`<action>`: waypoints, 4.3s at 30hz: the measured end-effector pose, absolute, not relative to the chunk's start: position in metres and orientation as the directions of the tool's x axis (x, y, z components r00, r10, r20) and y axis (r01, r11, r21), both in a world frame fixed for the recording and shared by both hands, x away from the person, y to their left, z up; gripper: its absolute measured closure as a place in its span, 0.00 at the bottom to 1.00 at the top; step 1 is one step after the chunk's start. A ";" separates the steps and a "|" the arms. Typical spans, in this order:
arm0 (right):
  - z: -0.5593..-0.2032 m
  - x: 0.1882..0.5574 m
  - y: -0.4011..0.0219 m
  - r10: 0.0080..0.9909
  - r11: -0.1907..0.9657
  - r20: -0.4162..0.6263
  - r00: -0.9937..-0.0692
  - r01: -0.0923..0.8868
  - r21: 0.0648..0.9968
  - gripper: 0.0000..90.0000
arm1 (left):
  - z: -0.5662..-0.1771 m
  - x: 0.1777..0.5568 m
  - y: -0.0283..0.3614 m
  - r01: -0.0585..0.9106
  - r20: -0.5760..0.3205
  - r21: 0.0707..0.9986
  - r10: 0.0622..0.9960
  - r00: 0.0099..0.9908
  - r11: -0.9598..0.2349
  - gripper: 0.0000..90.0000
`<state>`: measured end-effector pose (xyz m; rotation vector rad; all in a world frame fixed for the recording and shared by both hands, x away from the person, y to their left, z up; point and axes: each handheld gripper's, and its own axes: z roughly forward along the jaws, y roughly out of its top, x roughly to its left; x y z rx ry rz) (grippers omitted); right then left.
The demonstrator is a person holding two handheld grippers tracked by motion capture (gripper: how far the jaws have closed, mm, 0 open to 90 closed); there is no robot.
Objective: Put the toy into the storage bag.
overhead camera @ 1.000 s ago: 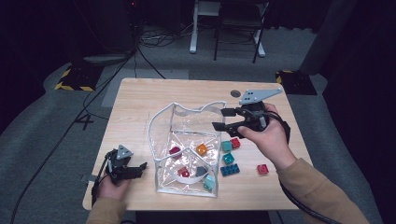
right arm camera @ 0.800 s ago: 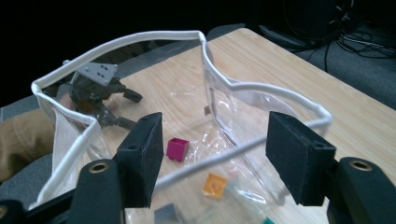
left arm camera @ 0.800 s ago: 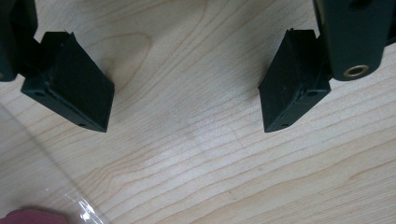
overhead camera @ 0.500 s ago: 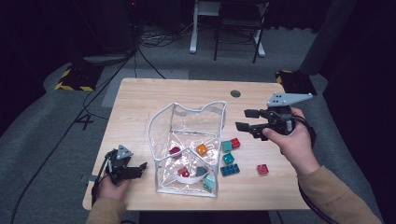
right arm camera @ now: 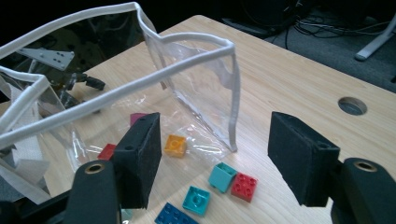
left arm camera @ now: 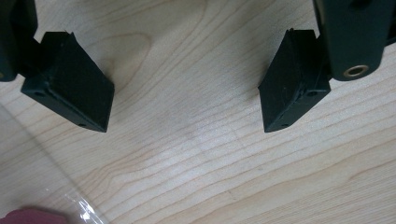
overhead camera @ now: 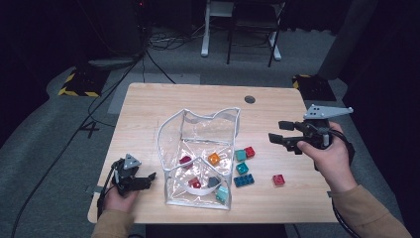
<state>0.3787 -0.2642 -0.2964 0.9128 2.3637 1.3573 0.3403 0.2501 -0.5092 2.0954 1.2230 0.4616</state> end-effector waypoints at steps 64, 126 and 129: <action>-0.497 0.350 -0.318 0.785 0.306 0.166 -0.597 0.607 0.733 0.36 | -0.509 0.340 0.250 0.632 -0.024 0.693 0.865 0.500 -0.346 0.20; -0.387 0.361 -0.295 0.693 0.355 0.057 -0.718 0.410 0.840 0.66 | -0.509 0.340 0.250 0.633 -0.025 0.693 0.865 0.500 -0.346 0.20; -0.378 0.363 -0.292 0.686 0.349 0.061 -0.725 0.402 0.846 0.66 | -0.509 0.340 0.250 0.634 -0.027 0.693 0.865 0.500 -0.345 0.20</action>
